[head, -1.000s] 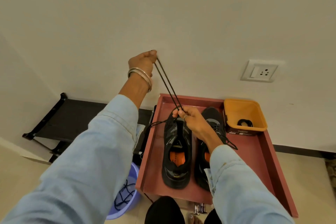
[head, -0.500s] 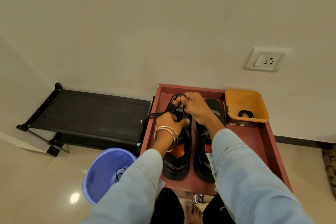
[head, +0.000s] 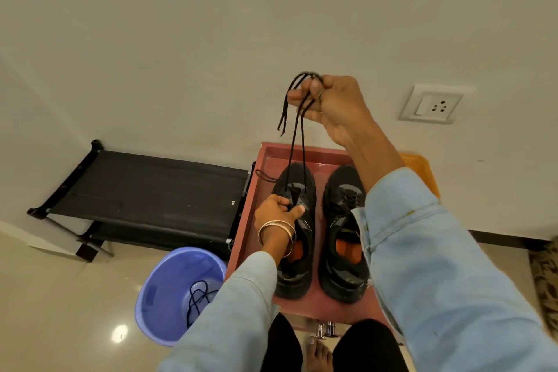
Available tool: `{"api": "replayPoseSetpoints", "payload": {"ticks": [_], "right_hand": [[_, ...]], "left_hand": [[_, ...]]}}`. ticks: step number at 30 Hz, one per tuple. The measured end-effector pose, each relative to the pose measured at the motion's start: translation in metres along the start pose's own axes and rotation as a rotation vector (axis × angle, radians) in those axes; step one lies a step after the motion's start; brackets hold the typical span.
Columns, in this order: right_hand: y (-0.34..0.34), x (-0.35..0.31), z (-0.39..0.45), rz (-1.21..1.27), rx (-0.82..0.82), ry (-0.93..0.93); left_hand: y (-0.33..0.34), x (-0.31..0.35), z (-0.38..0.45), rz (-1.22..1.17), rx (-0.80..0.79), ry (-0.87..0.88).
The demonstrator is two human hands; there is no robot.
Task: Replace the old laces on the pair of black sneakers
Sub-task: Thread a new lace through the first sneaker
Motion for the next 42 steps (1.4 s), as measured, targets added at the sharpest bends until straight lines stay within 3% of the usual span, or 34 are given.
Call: {"api": "replayPoseSetpoints", "payload": {"ticks": [9, 13, 17, 19, 21, 24, 28, 33, 36, 40, 42], "right_hand": [[0.002, -0.072, 0.019, 0.378, 0.049, -0.103], [-0.002, -0.066, 0.019, 0.391, 0.074, -0.047], [-0.006, -0.043, 0.013, 0.324, 0.057, 0.05], [-0.006, -0.038, 0.013, 0.34, 0.05, 0.074], [-0.006, -0.039, 0.015, 0.412, 0.047, 0.095], [-0.01, -0.041, 0.019, 0.514, 0.052, 0.114], [-0.017, -0.036, 0.02, 0.587, 0.061, 0.165], [-0.017, -0.04, 0.022, 0.619, 0.074, 0.155], [-0.026, -0.041, 0.028, 0.602, 0.14, 0.133], [-0.046, 0.004, 0.039, 0.068, 0.334, 0.109], [-0.051, 0.046, 0.033, -0.264, 0.343, 0.115]], "left_hand": [[0.003, -0.004, 0.003, -0.065, 0.001, 0.015], [0.0, 0.005, 0.007, -0.006, -0.08, 0.01], [-0.01, 0.046, 0.012, -0.039, 0.075, 0.375], [-0.015, 0.076, 0.016, -0.151, 0.021, 0.584], [-0.015, 0.097, 0.02, -0.231, -0.135, 0.685], [-0.012, 0.107, 0.023, -0.389, -0.286, 0.63], [-0.016, 0.109, 0.029, -0.348, -0.076, 0.601], [-0.012, 0.122, 0.021, -0.402, -0.332, 0.658], [-0.011, 0.123, 0.02, -0.55, -0.395, 0.469], [-0.015, 0.124, 0.029, -0.709, -0.364, 0.196], [-0.017, 0.128, 0.03, -0.748, -0.388, 0.111]]}}
Point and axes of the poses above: each hand's wrist, its own z-axis towards the middle knuckle, its own y-axis out of the palm, x = y × z, the point moved 2 cm from there along z, towards the middle knuckle, and after that the axes turned 15 degrees about x, right-handed, at the moved point
